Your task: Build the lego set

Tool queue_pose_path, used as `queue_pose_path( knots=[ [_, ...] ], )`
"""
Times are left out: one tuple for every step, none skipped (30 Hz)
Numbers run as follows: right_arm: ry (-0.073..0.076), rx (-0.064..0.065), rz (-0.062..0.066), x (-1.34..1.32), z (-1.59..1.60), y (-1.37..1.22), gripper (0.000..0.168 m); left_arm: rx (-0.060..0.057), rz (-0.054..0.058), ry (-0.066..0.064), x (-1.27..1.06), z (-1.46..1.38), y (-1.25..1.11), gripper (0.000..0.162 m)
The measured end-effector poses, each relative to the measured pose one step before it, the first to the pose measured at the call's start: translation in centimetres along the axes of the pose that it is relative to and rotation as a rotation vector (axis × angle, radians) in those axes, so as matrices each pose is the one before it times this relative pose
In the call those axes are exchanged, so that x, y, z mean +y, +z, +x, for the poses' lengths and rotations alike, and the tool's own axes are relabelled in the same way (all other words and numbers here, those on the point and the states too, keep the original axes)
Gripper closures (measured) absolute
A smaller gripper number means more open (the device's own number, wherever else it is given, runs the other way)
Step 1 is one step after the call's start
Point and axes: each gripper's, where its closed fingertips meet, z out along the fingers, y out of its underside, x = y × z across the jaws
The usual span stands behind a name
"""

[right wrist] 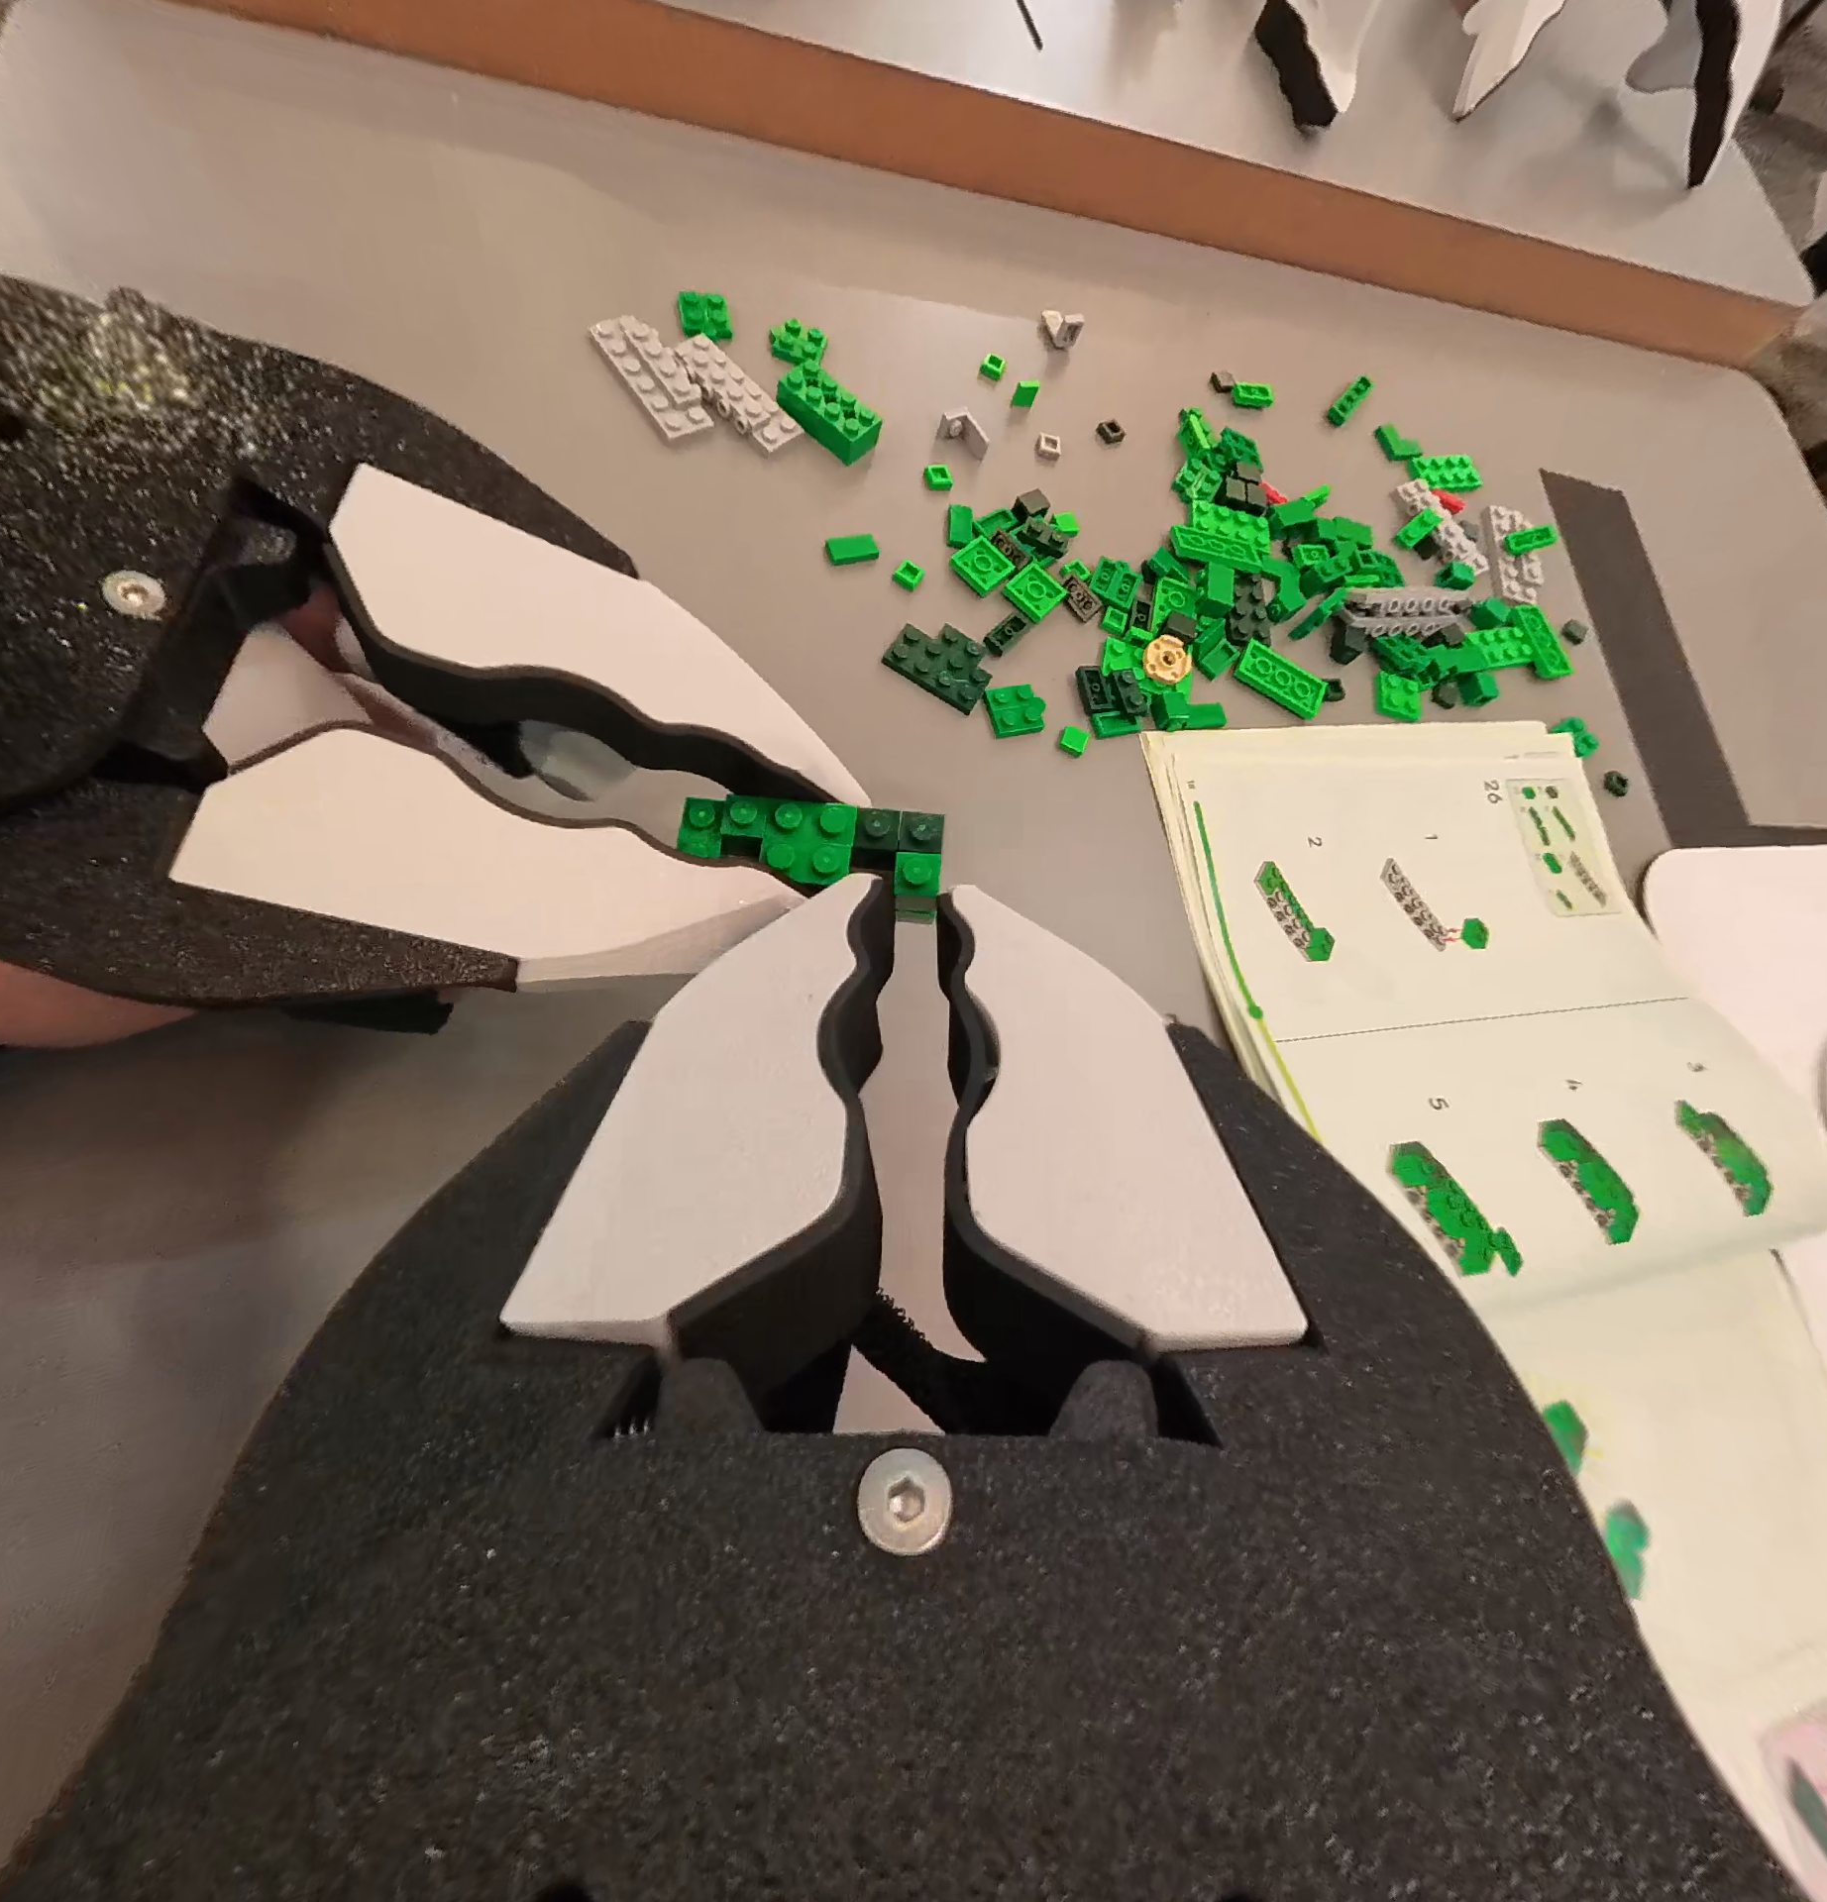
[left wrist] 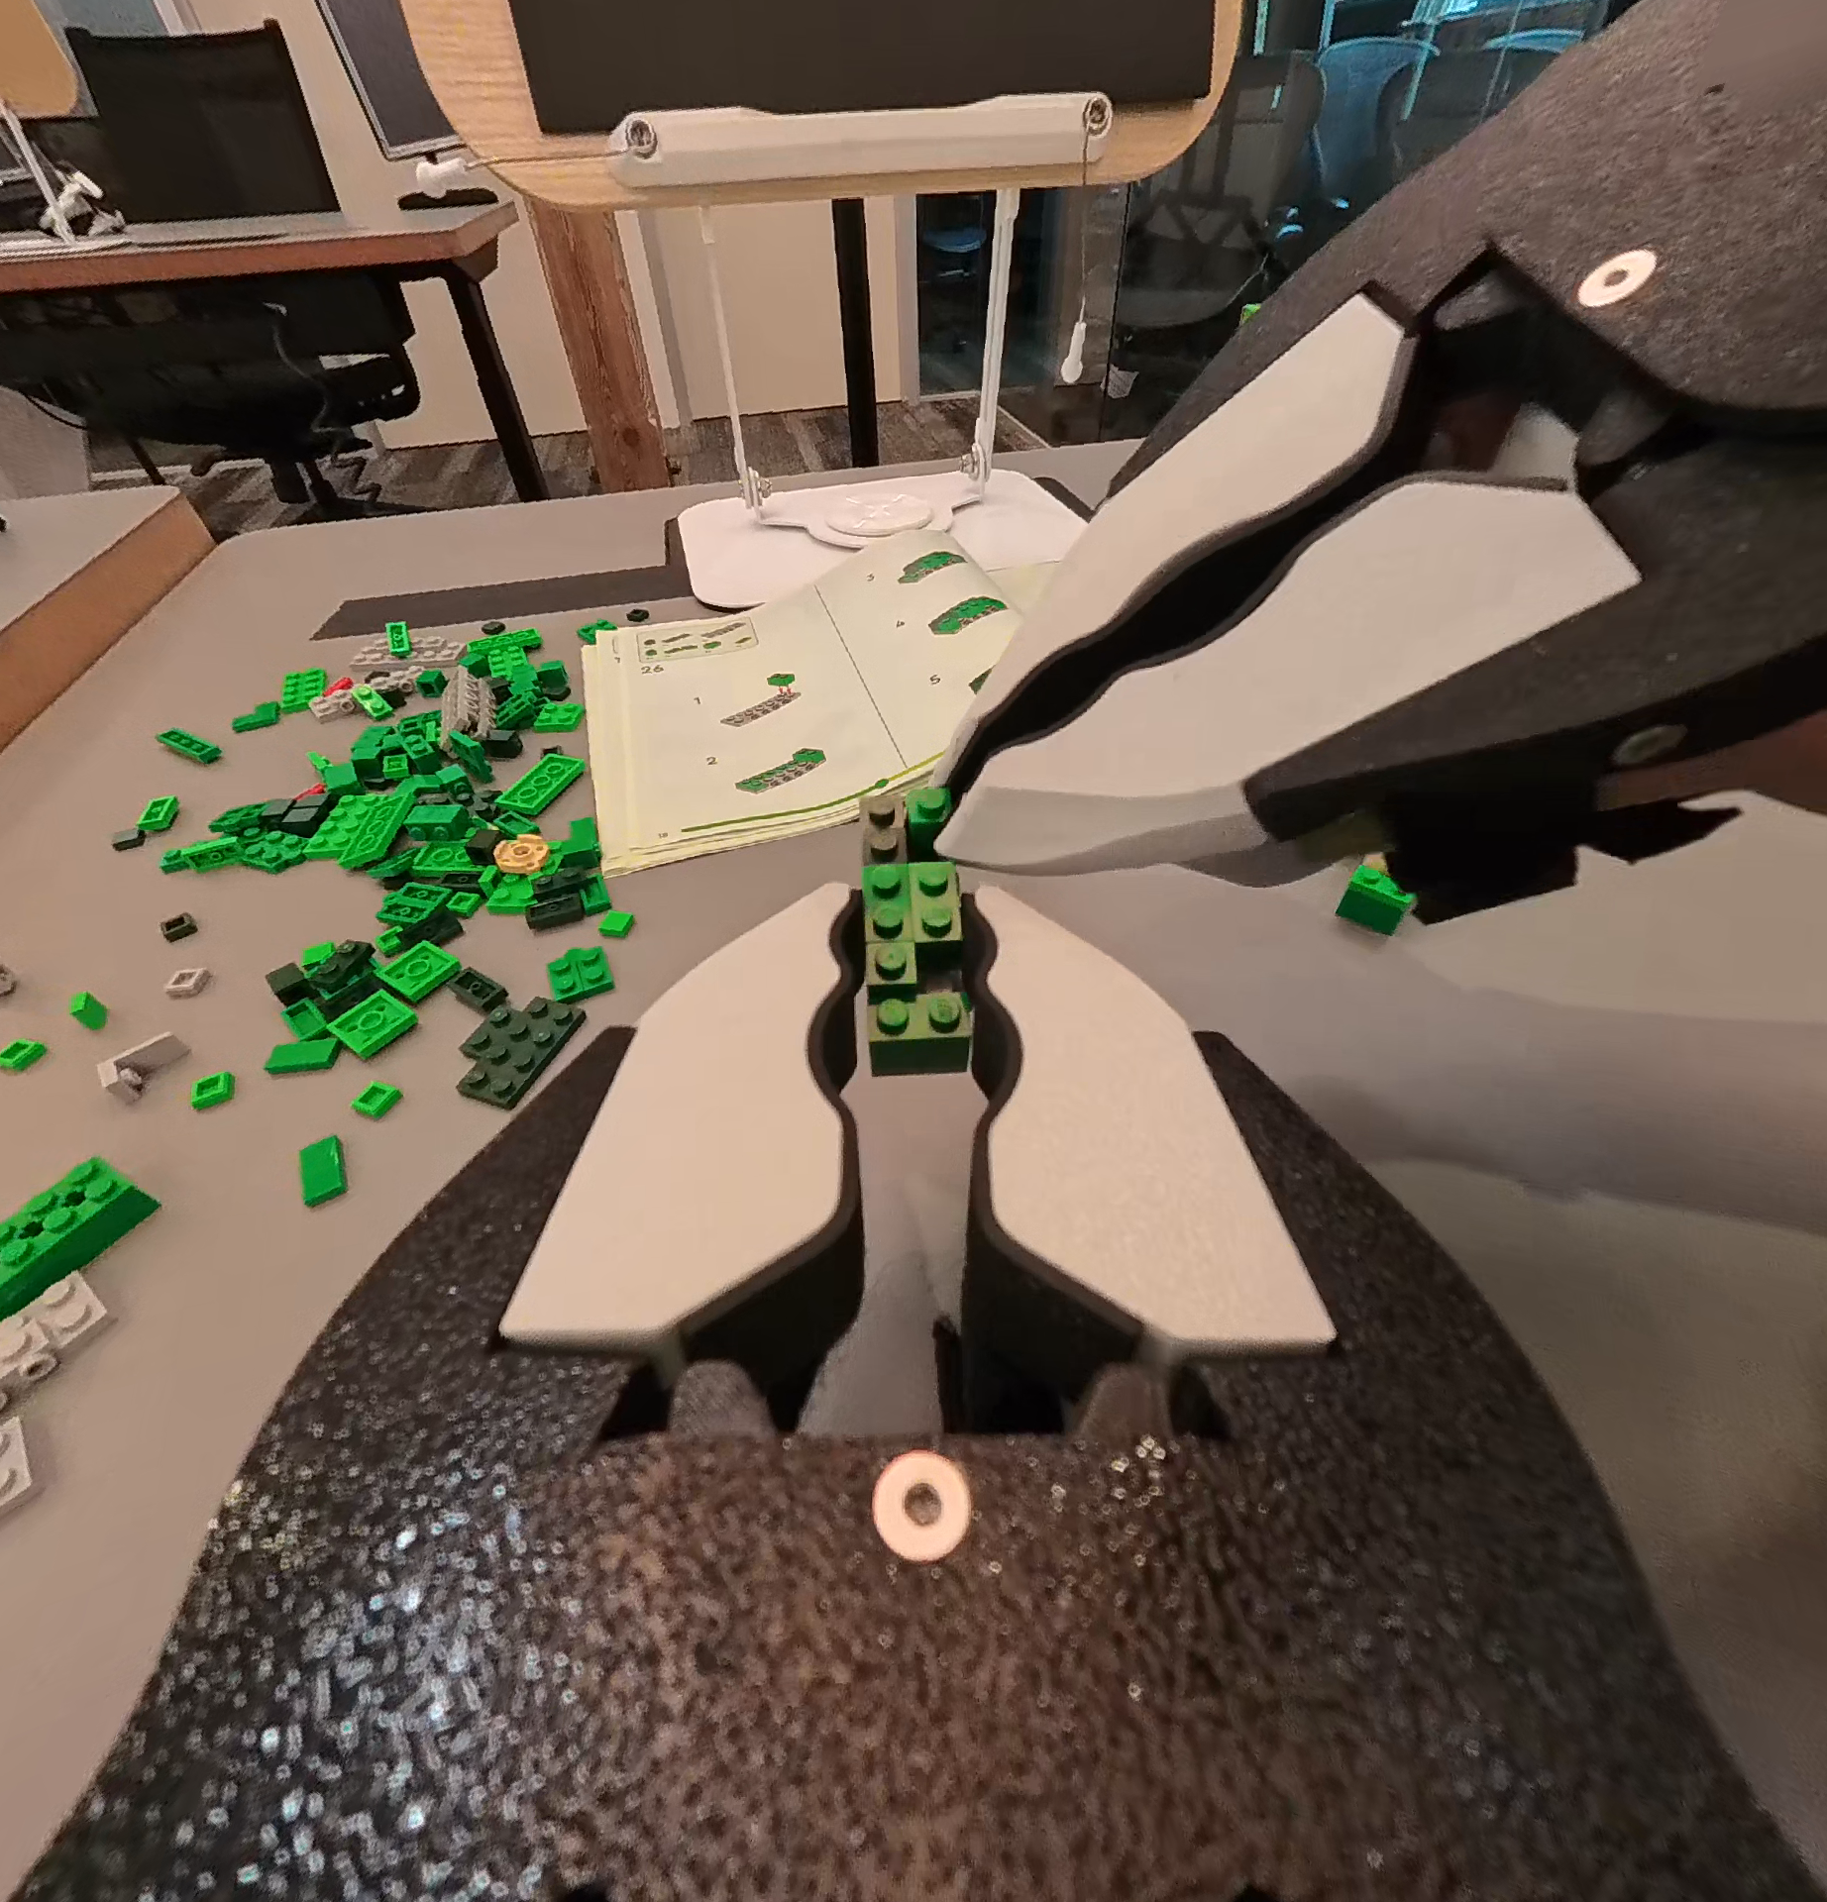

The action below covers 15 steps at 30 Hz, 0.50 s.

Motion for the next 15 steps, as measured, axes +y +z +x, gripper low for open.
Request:
queue_pose_path(
  knots=[
    [0.0089, -0.0042, 0.0042, -0.061, -0.014, -0.055, 0.161, 0.0013, 0.0057, -0.0009, -0.064, 0.005, -0.048, 0.145],
    [0.0104, -0.0027, 0.0036, -0.062, -0.012, -0.052, 0.161, 0.0001, 0.0051, 0.0005, -0.061, 0.001, -0.035, 0.145],
    [0.0079, -0.0019, 0.0017, -0.049, -0.002, -0.042, 0.161, -0.0003, 0.0036, 0.0012, -0.047, 0.003, -0.027, 0.145],
    [0.0033, -0.0007, 0.0016, -0.037, 0.003, -0.023, 0.161, -0.0001, 0.0025, 0.0008, -0.025, 0.009, -0.023, 0.145],
    [0.0052, 0.0, 0.001, -0.021, -0.005, -0.021, 0.161, 0.0004, 0.0012, -0.0002, -0.023, 0.006, -0.003, 0.145],
    [0.0045, -0.0009, 0.0006, 0.005, 0.005, -0.012, 0.161, 0.0007, 0.0006, -0.0006, -0.005, 0.003, -0.005, 0.145],
    [0.0024, -0.0013, 0.001, -0.006, -0.006, -0.009, 0.161, 0.0009, 0.0007, -0.0004, -0.007, 0.014, -0.005, 0.145],
    [0.001, -0.001, 0.0016, -0.014, -0.004, -0.025, 0.161, 0.001, 0.0014, -0.0004, -0.014, 0.004, -0.009, 0.145],
    [-0.0004, -0.0003, 0.0021, -0.025, -0.003, -0.021, 0.161, 0.001, 0.0016, -0.0007, -0.027, 0.016, -0.01, 0.145],
    [-0.0006, 0.0006, 0.0011, -0.004, 0.008, -0.022, 0.161, 0.001, 0.0011, -0.0009, -0.013, 0.009, -0.001, 0.145],
    [-0.0009, 0.0014, 0.0004, -0.009, -0.007, -0.018, 0.161, 0.0006, 0.0007, -0.0002, -0.008, 0.008, -0.004, 0.145],
    [-0.0041, 0.0029, -0.0001, -0.007, -0.004, -0.013, 0.161, 0.0003, 0.0003, 0.0004, -0.004, 0.012, 0.002, 0.145],
    [-0.0052, 0.0049, -0.0004, -0.002, 0.008, -0.008, 0.161, 0.0005, -0.0001, 0.0002, 0.001, 0.015, -0.001, 0.145],
    [-0.0062, 0.0058, -0.0011, -0.002, -0.011, 0.002, 0.161, 0.0004, -0.0004, 0.0, 0.003, 0.006, 0.007, 0.145],
    [-0.0095, 0.0072, -0.0026, 0.009, 0.002, 0.005, 0.161, 0.0005, -0.0007, -0.0001, 0.008, -0.002, 0.005, 0.145]
  ],
)
